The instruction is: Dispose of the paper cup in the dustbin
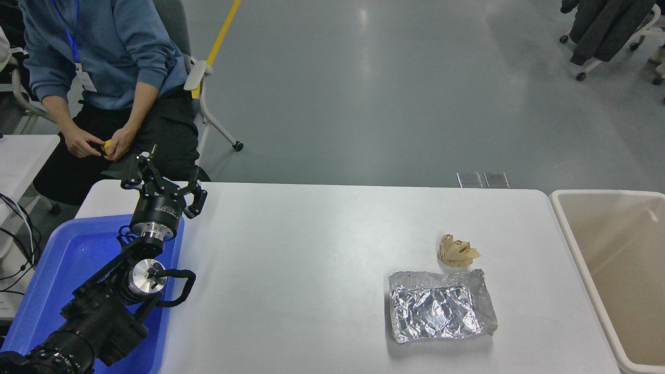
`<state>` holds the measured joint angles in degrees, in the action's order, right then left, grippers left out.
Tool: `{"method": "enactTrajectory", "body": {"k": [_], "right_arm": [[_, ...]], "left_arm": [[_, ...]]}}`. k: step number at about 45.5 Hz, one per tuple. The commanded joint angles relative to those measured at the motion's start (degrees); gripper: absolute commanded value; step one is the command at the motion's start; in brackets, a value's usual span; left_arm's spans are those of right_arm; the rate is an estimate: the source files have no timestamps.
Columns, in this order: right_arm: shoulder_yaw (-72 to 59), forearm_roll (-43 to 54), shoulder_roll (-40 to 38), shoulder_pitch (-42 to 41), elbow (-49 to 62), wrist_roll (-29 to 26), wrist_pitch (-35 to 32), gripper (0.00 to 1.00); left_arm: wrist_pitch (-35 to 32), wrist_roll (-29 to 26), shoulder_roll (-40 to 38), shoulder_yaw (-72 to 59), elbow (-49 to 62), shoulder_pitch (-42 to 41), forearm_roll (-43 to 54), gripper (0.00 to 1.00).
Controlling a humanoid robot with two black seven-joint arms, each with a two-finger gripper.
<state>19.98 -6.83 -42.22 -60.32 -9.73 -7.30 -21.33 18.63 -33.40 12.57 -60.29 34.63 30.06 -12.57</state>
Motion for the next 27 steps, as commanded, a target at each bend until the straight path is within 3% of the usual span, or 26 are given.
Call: {"method": "enactTrajectory", "body": {"k": [1,12,27], "right_arm": [[0.06,2.52,-2.08,-4.36,-10.37,0.18,-5.04,0.99],[1.11,2.96,-0.85,-5.15,-26.29,0.27,-3.72,0.99],[1.37,4.45,10.75,-5.59,-27.18,1.5,-1.7,0.99]], "left_arm": [[0.0,0.0,0.0,0.0,0.0,0.0,0.01,1.0],[0.0,0.0,0.0,0.0,0.0,0.0,0.01,1.0],[0.0,0.0,0.0,0.0,0.0,0.0,0.01,1.0]]}}
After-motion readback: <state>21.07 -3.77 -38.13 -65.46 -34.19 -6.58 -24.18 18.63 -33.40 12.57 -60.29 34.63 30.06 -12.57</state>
